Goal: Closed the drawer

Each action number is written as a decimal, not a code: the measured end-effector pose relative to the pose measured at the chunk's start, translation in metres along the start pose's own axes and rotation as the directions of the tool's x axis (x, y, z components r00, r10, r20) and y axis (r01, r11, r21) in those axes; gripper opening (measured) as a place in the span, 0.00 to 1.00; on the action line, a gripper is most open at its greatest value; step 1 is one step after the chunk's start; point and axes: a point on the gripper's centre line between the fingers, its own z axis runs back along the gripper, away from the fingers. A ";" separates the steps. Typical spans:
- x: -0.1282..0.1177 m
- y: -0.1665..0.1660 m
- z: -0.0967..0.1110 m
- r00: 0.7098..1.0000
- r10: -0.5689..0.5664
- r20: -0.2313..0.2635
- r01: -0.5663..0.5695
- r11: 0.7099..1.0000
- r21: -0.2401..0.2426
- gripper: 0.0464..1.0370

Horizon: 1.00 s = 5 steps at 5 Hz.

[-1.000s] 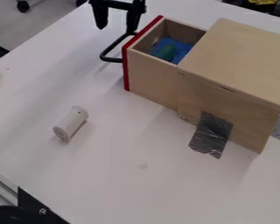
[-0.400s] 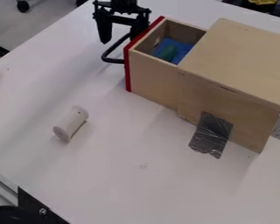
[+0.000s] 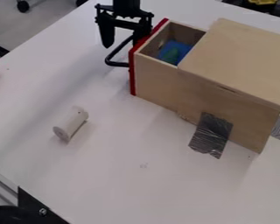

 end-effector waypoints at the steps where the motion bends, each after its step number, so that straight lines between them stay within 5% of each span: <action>1: -0.005 -0.005 -0.001 1.000 -0.012 -0.006 0.012 1.000 -0.010 0.96; 5: -0.014 -0.008 -0.002 0.999 -0.043 0.003 0.043 0.999 -0.018 0.96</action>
